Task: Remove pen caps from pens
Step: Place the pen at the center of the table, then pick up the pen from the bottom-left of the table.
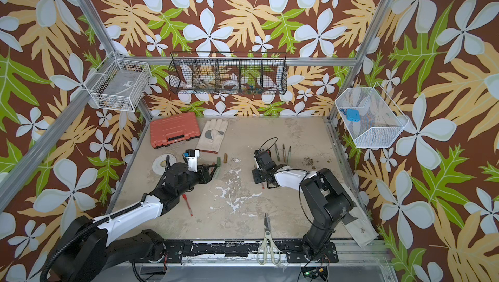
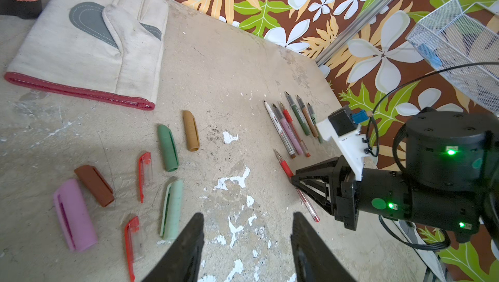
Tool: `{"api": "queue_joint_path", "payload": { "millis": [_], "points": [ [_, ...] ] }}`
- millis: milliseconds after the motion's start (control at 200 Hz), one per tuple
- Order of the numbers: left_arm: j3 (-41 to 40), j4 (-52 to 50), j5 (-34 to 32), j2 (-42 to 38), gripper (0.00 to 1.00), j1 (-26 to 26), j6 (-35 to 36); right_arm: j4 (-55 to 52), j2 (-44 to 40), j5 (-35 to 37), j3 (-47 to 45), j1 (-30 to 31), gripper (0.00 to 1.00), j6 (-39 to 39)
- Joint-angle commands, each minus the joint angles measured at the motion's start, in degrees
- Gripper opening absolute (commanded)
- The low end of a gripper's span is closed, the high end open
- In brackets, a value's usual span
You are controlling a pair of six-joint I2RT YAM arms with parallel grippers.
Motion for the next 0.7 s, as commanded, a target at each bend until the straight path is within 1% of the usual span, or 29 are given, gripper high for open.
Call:
{"api": "queue_joint_path", "payload": {
  "millis": [0,185,250,320,375,490,555,696],
  "points": [
    [0.12,0.59,-0.44,-0.33,0.54,0.01,0.54,0.7,-3.79,0.1,-1.32,0.28,0.27,0.58],
    [0.12,-1.72,-2.61,-2.9,0.54,0.01,0.12,5.34,-16.69,-0.89,-7.13,0.83,0.3,0.32],
    [0.59,-4.87,-4.22,-4.63,0.53,0.01,-0.54,6.83,-20.47,-0.69,-8.78,0.86,0.31,0.14],
    [2.37,-12.05,-7.72,-6.92,0.51,-0.02,-1.9,8.78,-23.83,-0.34,-10.76,0.84,0.33,0.14],
    [4.39,-19.6,-10.55,-8.39,0.51,0.05,-3.37,9.81,-25.9,0.44,-11.81,0.81,0.34,0.14],
    [6.69,-33.64,-12.05,-12.56,0.46,-0.2,-6.86,10.85,-28.69,0.34,-12.85,0.82,0.36,0.88],
    [7.33,-42.22,-16.76,-16.05,0.47,-0.42,-10.7,11.41,-29.27,-0.8,-13.17,0.82,0.37,1.36],
    [6.85,-52.6,-23.26,-24.8,0.49,-0.43,-16.35,11.94,-29.64,-1.28,-13.45,0.81,0.36,1.55]
  ]
}}
